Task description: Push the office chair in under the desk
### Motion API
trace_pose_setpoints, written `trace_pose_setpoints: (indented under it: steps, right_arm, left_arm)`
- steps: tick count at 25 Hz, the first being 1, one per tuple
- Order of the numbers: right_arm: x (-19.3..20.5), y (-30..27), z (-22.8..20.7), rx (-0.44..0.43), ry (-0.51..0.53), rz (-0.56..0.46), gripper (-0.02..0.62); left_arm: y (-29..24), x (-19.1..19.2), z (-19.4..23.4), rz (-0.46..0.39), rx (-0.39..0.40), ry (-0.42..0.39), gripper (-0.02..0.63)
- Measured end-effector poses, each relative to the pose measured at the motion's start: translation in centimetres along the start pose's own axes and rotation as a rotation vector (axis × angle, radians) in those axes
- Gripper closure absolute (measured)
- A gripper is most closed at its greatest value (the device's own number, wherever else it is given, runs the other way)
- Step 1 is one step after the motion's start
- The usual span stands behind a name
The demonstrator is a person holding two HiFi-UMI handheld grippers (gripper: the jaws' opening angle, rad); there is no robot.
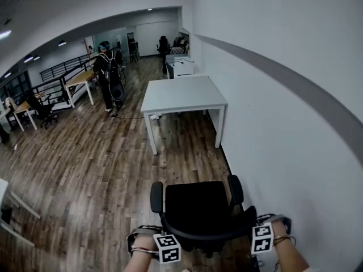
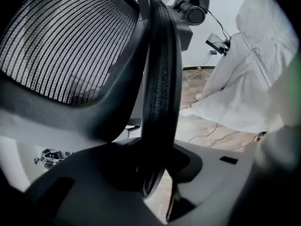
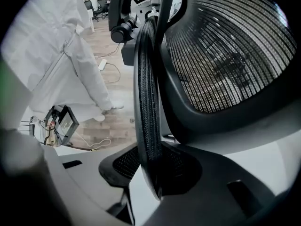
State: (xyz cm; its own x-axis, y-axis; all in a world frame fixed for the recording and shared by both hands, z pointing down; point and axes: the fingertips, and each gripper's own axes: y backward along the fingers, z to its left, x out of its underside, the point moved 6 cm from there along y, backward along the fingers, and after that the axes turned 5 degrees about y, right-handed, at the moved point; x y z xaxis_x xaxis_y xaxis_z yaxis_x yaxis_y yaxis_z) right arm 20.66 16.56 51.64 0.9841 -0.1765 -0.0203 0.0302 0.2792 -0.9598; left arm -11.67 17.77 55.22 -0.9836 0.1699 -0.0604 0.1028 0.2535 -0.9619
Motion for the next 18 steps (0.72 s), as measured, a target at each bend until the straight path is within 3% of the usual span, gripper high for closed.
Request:
trace_pose_setpoints:
  steps: [18]
  right_arm:
    - [-2.6,-2.4,-8.6,0.015,-0.02,0.017,0.462]
  left_arm:
    - [-2.9,2.5,9.1,-0.002,-0.012,-0.021,0.491]
